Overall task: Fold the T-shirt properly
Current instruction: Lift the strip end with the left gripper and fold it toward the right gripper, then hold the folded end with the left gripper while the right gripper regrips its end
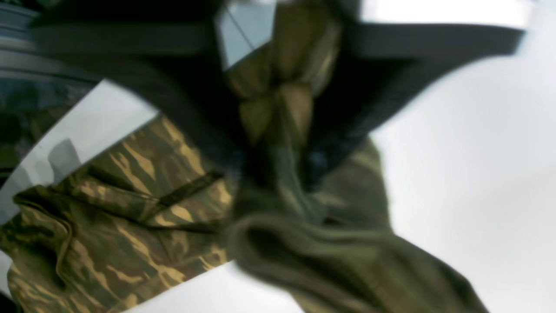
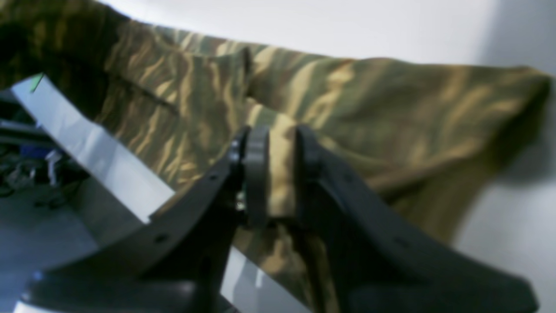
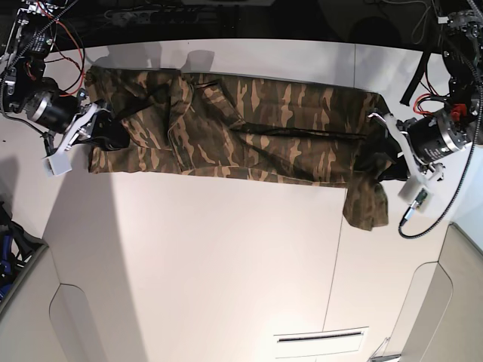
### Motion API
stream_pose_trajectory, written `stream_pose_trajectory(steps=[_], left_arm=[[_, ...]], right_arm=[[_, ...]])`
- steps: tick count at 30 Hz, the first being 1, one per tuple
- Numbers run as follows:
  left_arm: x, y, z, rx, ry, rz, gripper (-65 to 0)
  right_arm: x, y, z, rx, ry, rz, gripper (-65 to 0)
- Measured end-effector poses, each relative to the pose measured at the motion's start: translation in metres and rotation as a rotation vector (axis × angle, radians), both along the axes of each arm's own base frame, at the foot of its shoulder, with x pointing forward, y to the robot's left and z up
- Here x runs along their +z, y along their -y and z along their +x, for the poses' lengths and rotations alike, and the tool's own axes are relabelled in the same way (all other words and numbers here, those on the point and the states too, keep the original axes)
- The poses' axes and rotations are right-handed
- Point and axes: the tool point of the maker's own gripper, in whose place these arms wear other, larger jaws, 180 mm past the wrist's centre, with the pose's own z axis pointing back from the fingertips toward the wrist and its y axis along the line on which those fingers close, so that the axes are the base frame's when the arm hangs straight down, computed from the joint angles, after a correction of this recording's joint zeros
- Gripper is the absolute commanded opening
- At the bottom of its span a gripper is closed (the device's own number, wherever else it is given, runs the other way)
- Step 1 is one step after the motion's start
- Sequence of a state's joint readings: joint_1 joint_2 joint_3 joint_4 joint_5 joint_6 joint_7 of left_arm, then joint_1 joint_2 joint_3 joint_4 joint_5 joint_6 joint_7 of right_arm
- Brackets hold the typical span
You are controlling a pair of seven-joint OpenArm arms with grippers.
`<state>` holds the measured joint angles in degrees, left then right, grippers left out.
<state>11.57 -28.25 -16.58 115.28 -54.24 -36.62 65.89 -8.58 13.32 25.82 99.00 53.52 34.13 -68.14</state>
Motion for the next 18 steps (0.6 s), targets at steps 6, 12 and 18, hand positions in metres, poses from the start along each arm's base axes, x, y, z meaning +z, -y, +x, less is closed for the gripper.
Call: stream_pose_trajectory(steps=[6,12,18], left_arm=[[-0.017,0.053,-0.008,-0.111,0.011,-0.043,-31.6],[-0.030,0.115,-0.021,-0.179,-0.007,-0.132,-31.6],[-0.034,0.124,-0.020,-0.170,-0.009,-0.124,-31.7]], right_arm=[[0.005,0.024,0.002,-0.078,0.017,-0.014,-53.7],[0.008,0.041,0.003,-0.130,0.028,-0.025,-53.7],[0.004,0.042,-0.003,-0.121,-0.002,-0.036,-34.5]])
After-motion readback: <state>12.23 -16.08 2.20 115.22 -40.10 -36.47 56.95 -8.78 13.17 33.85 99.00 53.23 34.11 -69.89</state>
